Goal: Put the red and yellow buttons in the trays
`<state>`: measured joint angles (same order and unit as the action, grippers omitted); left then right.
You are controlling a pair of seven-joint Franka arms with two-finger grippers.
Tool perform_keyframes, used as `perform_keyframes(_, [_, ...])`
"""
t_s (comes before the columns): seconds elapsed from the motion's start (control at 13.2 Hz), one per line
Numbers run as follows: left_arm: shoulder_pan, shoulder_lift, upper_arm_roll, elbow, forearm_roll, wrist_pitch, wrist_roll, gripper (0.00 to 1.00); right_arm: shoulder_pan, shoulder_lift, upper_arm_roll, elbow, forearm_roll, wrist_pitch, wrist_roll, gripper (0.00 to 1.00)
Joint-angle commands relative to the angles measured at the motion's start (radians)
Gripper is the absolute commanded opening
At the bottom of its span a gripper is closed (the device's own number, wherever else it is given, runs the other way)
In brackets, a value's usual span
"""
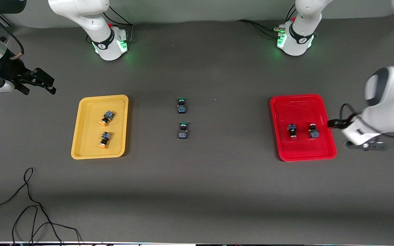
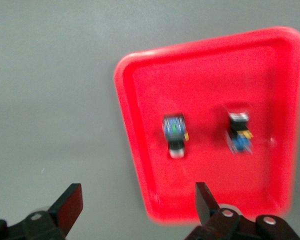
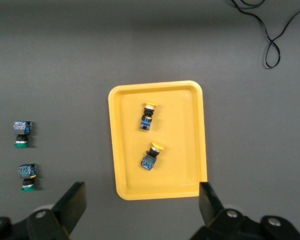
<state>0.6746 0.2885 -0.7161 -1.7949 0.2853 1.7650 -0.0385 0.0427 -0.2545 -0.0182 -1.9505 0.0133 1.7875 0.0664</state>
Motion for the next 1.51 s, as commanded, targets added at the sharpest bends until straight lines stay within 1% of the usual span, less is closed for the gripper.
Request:
perform_keyframes(0.0, [0.014, -0.067, -0.006, 0.11, -0.089, -0.163, 0.057, 1.0, -0.006, 0.006, 0.0, 0.013, -0.019, -0.014, -0.02, 1.0])
perform_keyframes(0.08, [0.003, -0.11, 0.009, 0.121, -0.132, -0.182, 0.069, 1.0, -0.006, 0.009, 0.0, 0.013, -0.019, -0.013, -0.02, 1.0])
perform_keyframes(0.15, [-0.024, -0.164, 0.048, 0.121, -0.176, -0.185, 0.097, 1.0, -0.007, 0.012, 0.0, 0.015, -0.019, -0.013, -0.02, 1.0])
perform_keyframes(0.23, [-0.131, -0.204, 0.154, 0.117, -0.214, -0.185, 0.103, 1.0, -0.007, 0.011, 0.0, 0.015, -0.019, -0.013, -0.02, 1.0])
perform_keyframes(0.3, [-0.264, -0.235, 0.293, 0.117, -0.241, -0.187, 0.104, 1.0, -0.007, 0.011, 0.0, 0.015, -0.019, -0.013, -0.02, 1.0])
perform_keyframes(0.38, [-0.387, -0.258, 0.401, 0.114, -0.251, -0.187, 0.105, 1.0, -0.007, 0.011, 0.0, 0.015, -0.024, -0.013, -0.02, 1.0])
perform_keyframes(0.53, [-0.548, -0.282, 0.536, 0.112, -0.253, -0.183, 0.103, 1.0, -0.009, 0.011, 0.001, 0.015, -0.024, -0.013, -0.022, 1.0])
perform_keyframes(0.75, [-0.693, -0.295, 0.673, 0.115, -0.27, -0.183, 0.097, 1.0, -0.01, 0.02, -0.005, 0.016, -0.009, -0.007, -0.019, 1.0])
perform_keyframes(0.83, [-0.704, -0.302, 0.688, 0.117, -0.279, -0.185, 0.094, 1.0, -0.01, 0.021, -0.006, 0.019, -0.009, -0.007, -0.019, 1.0])
perform_keyframes(1.43, [-0.696, -0.312, 0.687, 0.12, -0.278, -0.197, 0.091, 1.0, -0.007, 0.021, 0.0, 0.03, -0.01, -0.014, -0.017, 1.0])
